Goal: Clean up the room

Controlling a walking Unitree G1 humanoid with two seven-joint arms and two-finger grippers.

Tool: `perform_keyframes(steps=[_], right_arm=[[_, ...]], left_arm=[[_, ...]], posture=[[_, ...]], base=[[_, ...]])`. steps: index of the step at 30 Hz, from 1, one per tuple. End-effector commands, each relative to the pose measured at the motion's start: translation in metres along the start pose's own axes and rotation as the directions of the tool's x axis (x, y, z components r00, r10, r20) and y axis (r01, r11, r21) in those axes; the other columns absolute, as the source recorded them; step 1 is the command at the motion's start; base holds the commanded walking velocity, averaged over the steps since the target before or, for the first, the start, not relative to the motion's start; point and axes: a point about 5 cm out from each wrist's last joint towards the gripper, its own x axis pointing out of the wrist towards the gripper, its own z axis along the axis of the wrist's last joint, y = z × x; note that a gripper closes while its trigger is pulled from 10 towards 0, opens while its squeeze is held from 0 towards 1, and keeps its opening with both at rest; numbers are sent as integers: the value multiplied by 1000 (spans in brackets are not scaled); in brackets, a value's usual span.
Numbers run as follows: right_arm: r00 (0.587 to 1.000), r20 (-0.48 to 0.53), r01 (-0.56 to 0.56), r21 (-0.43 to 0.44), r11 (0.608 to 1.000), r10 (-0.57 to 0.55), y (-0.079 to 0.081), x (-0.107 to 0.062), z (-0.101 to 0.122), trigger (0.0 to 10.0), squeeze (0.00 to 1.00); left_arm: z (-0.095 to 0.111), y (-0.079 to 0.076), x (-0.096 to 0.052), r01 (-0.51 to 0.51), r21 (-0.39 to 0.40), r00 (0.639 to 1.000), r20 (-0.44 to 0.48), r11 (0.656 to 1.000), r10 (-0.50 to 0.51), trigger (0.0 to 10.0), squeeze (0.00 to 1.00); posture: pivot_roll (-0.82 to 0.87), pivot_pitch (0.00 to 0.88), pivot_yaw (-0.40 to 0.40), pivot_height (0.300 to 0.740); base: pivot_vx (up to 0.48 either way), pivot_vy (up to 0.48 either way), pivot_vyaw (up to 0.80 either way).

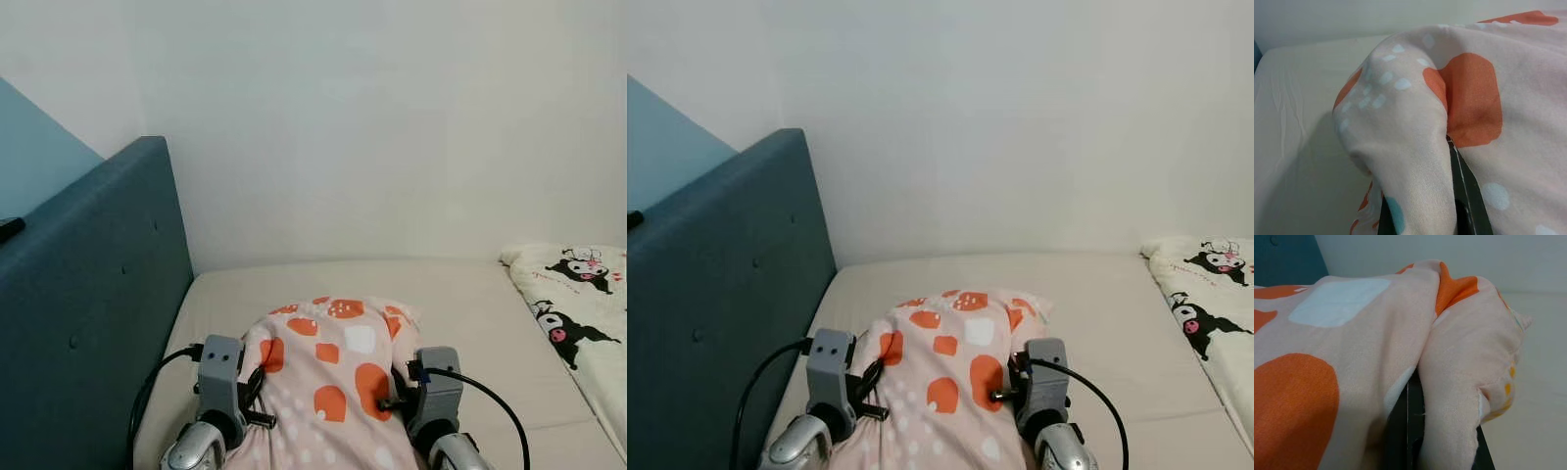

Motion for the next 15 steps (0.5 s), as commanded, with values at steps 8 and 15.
perform_keyframes(steps=[8, 15], right_arm=[[999, 33, -21, 6, 1000, 21, 6, 1, 4, 10000, 0], [999, 34, -21, 7, 1000, 21, 7, 1, 4, 10000, 0]], left_arm=[[8, -7, 4, 48, 7, 998, 49, 999, -48, 10000, 0], [9, -8, 4, 51, 1, 997, 53, 999, -51, 10000, 0]], posture=[[-14, 106, -2, 724], [-13, 104, -2, 724]], base=[[0, 404, 0], [0, 424, 0]])
